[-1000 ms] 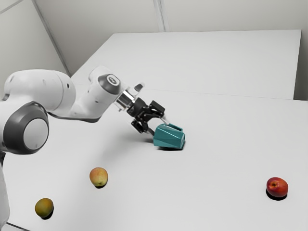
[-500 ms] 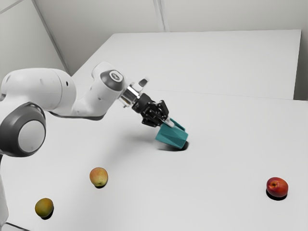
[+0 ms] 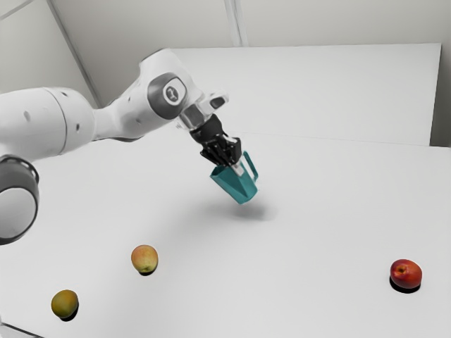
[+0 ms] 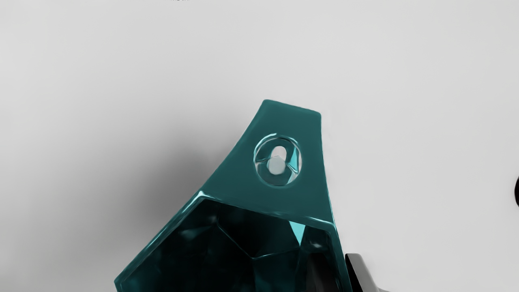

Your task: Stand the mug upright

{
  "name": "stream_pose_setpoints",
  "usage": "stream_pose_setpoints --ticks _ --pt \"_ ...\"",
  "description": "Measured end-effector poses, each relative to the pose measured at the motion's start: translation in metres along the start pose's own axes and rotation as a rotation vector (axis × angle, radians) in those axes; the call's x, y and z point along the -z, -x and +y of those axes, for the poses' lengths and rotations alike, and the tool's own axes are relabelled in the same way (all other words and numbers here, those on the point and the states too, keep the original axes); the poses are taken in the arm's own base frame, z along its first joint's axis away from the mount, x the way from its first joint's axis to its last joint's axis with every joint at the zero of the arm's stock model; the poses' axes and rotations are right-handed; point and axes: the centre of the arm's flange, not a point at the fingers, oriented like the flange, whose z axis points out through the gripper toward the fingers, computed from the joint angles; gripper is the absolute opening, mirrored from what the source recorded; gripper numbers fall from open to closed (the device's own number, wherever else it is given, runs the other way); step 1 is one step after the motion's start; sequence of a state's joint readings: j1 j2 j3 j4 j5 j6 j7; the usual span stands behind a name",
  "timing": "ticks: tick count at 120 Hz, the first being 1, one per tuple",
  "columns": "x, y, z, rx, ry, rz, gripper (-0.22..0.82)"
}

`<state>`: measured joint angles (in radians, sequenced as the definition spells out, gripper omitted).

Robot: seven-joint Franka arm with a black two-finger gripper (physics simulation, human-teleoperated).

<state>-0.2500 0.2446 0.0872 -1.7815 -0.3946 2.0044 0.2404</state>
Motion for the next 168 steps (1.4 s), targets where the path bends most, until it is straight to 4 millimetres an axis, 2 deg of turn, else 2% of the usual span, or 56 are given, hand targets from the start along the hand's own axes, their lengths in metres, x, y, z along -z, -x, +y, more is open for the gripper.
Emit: stream_pose_setpoints --ticks 11,20,28,55,90,124,137,149,168 --pt "0.0 0.02 0.004 -0.106 -0.214 -0.059 -0.17" --pt "-0.005 0.038 -0.003 -0.136 -0.321 -0.098 -0.17" --pt "-0.01 0.044 -0.01 -0.144 -0.385 -0.116 -0.18" --pt "-0.028 0.04 -0.019 -0.115 -0.469 -0.114 -0.18" --pt "-0.055 0.041 -0.02 -0.025 -0.455 -0.105 -0.18" --pt "-0.066 0.039 -0.02 0.047 -0.437 -0.092 -0.18" --pt "-0.068 0.038 -0.02 0.069 -0.43 -0.089 -0.1" --pt "-0.065 0.038 -0.018 0.094 -0.413 -0.082 0.06" --pt "-0.034 0.04 -0.006 0.119 -0.386 -0.032 0.25"
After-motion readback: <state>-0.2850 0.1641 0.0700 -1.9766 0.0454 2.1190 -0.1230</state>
